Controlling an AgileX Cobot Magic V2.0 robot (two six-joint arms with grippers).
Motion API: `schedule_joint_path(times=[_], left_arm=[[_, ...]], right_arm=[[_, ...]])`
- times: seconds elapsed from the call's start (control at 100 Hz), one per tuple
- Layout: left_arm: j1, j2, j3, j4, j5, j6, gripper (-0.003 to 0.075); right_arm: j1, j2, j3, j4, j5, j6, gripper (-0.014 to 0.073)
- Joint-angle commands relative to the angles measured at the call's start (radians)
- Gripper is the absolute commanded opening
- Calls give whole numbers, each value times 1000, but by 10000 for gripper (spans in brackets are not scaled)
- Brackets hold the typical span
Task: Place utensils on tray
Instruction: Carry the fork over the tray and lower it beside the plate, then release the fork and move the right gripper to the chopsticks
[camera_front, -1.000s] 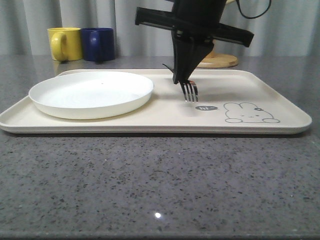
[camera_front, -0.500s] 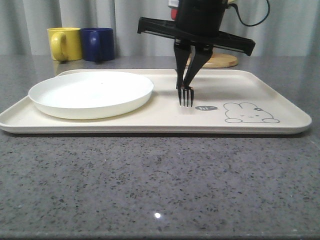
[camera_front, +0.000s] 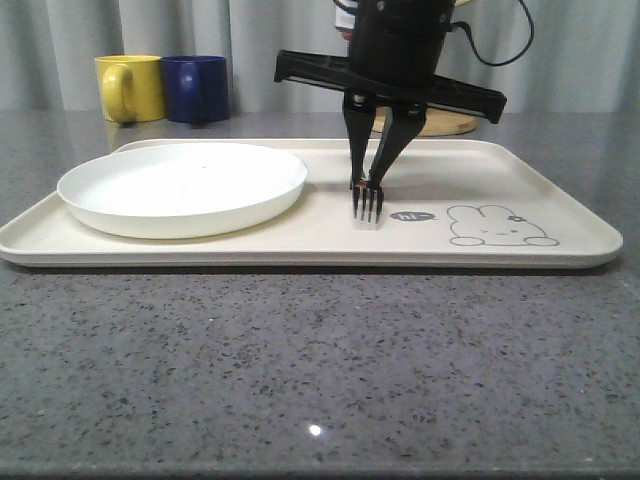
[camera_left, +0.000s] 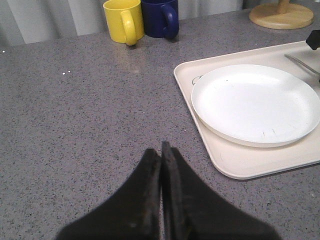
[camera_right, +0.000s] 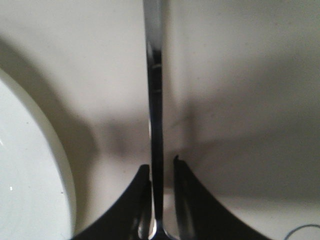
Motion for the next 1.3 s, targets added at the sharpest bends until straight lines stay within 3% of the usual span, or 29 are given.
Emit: schedule_joint_path(times=[0.0, 0.25, 0.41, 0.74, 0.97, 1.29], left_arm=[[-6, 9, -24, -17, -69, -9, -19], [-6, 9, -24, -17, -69, -9, -19], [-6, 9, -24, -17, -69, -9, -19], [-6, 9, -24, -17, -69, -9, -19], [-6, 9, -24, -17, -69, -9, -19], [-6, 9, -24, -17, -69, -9, -19]], right_arm=[[-4, -54, -32, -1, -13, 1, 280], [-4, -78, -32, -2, -10, -5, 308], [-7, -147, -32, -19, 35, -131, 308], [-47, -241, -22, -310, 196, -168, 308], [-164, -267, -22, -273, 244, -265, 308], [-386, -286, -19, -100, 244, -408, 308]])
